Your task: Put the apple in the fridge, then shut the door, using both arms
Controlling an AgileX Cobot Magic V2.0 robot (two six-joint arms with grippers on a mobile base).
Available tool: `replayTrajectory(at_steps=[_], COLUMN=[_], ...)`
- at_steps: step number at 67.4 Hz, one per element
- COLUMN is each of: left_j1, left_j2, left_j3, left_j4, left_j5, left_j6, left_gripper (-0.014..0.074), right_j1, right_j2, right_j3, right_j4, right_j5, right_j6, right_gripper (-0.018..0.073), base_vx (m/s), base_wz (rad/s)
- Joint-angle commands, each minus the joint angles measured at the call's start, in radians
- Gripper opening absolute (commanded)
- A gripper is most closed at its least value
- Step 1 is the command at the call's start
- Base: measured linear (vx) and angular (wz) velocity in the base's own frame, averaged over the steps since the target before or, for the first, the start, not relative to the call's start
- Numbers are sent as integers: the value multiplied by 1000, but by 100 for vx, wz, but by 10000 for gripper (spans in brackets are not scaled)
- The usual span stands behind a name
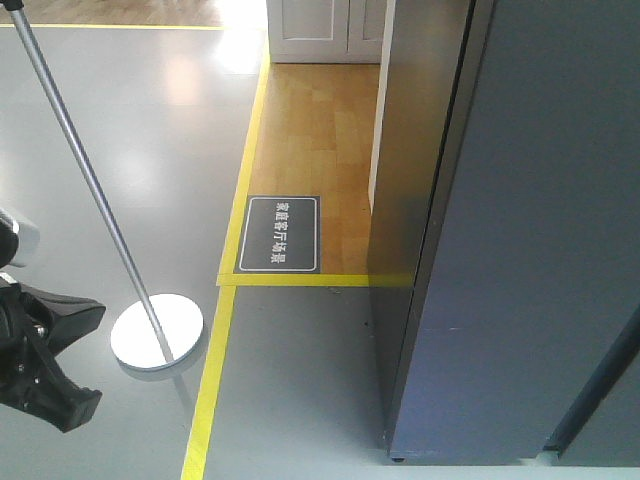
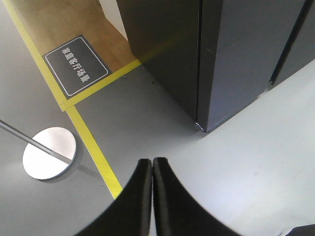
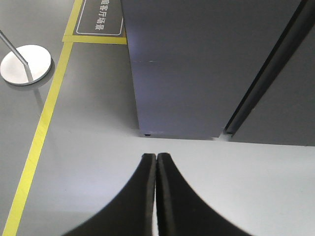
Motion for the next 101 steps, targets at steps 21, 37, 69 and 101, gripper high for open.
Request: replayTrajectory(at_steps=[21,37,69,101], left_j1=[68,264,478,546], left_j2=[-152,-422,-921,-931], left_j3=[64,319,796,800], left_j4=[-47,-75,-97,-96], left_j5=[-93,-281,-568,-556], left_j6=[-12,-19,-35,-33], left_gripper=[-6,-6,-6,-6], right_j1=[4,3,3,3], right_j2=[9,9,9,6], right_j3=[-23,-23,-23,-23], right_j4=[-8,-5,-5,-5], right_j5=[-54,-52,-52,-50], right_j6=[-3,-3,-3,-3], right_gripper=[-3,-3,-3,-3], base_vx=[0,0,0,0], base_wz=[0,0,0,0])
